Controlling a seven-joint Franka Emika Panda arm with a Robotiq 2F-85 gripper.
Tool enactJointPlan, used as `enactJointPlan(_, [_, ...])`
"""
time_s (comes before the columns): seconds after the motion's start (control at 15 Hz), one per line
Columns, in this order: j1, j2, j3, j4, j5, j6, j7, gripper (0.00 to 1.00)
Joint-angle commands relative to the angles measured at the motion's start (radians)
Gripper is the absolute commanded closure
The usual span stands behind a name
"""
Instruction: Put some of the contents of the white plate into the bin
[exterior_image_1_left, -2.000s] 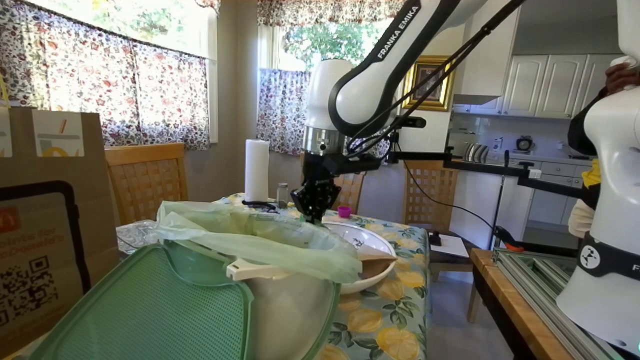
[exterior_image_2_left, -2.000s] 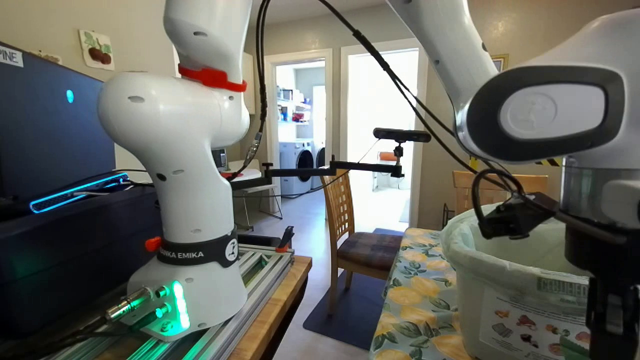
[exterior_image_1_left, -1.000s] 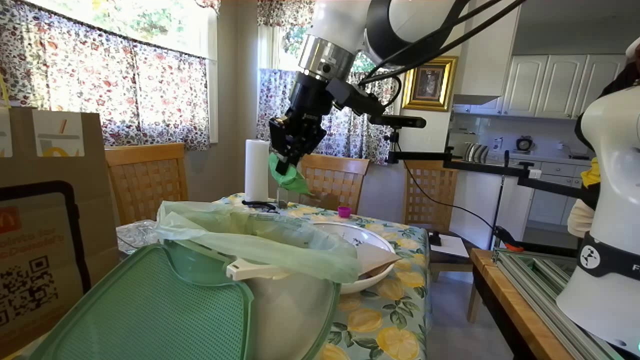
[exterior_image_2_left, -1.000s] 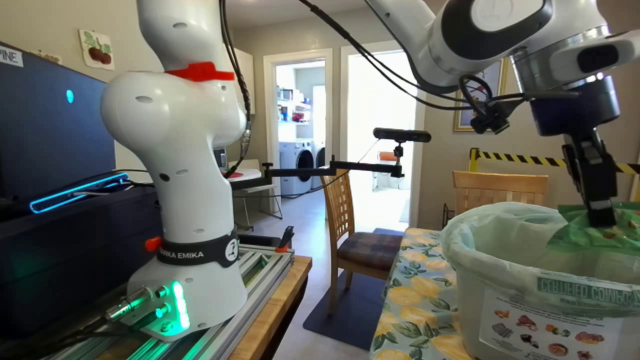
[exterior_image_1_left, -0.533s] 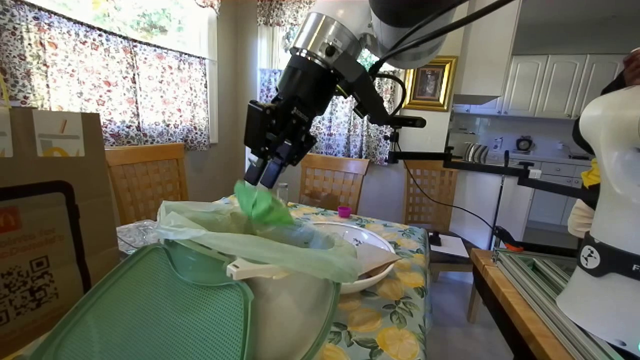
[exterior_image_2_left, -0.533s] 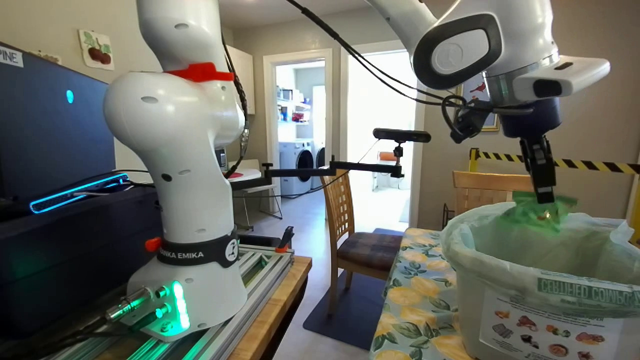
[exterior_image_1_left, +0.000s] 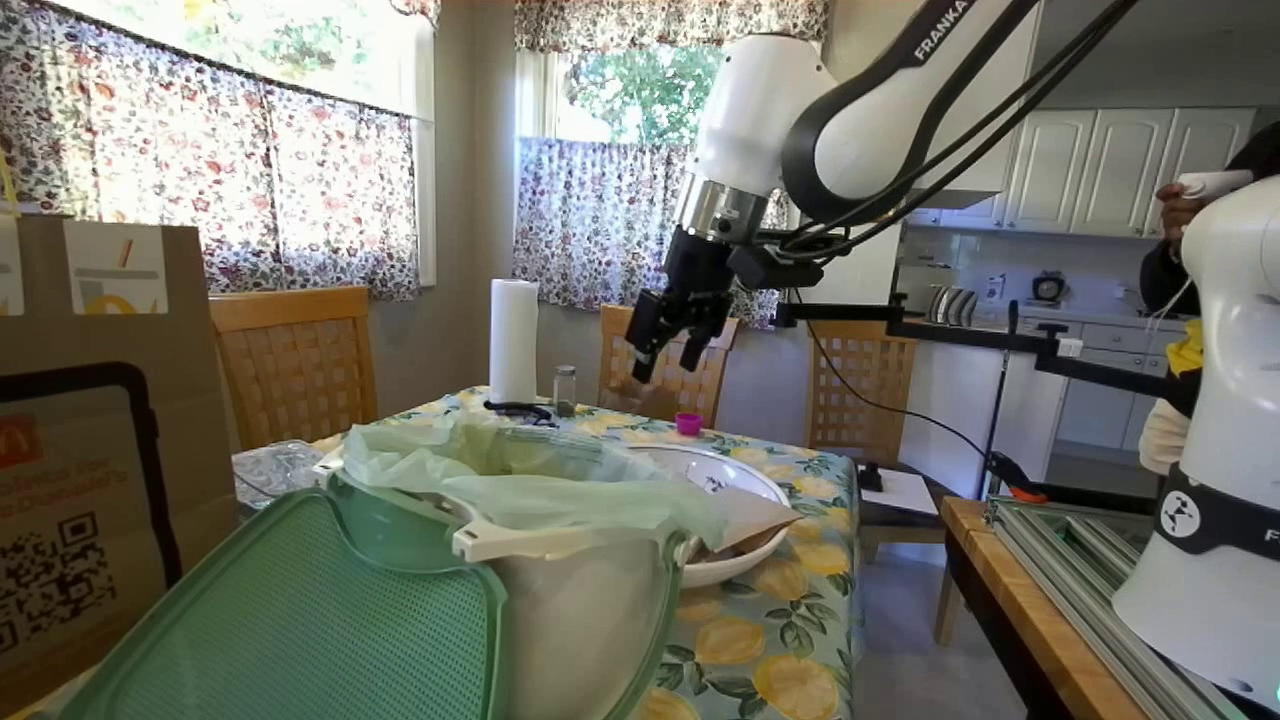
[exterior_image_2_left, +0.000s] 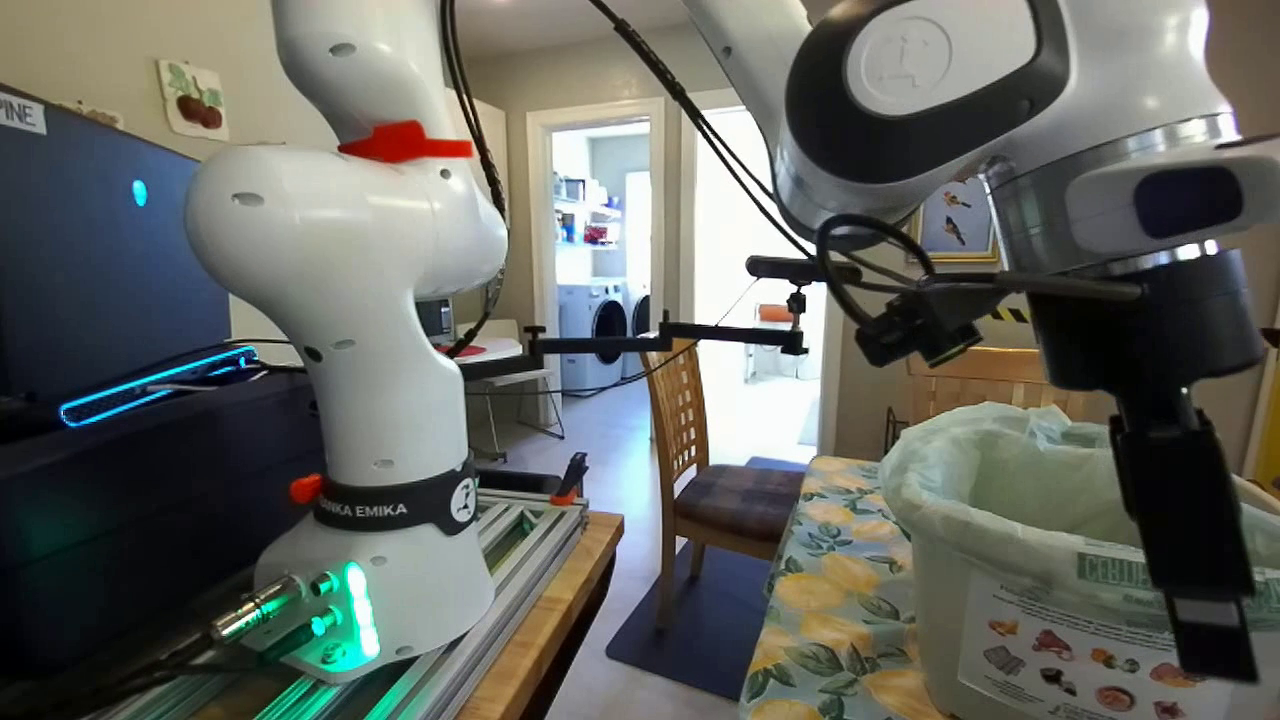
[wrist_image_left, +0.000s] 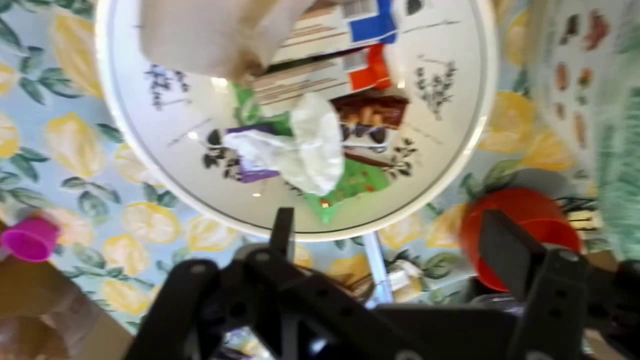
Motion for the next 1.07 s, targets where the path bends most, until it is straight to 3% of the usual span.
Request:
enactJointPlan(0.0, [-0.080,-0.021,-0.047,-0.001,-0.276,-0.082,0.220,0.00])
enactJointPlan(0.07, [-0.095,-0.005,-0.057,-0.021,-0.357,-0.064,0.287,0.00])
enactJointPlan(0.67, [-0.114,0.174,-0.123,-0.032,-0.667,0.103,0.500,0.00])
enactJointPlan(1.0, [-0.143,0.304,-0.157,0.009,-0.664,0.284,0.453,0.00])
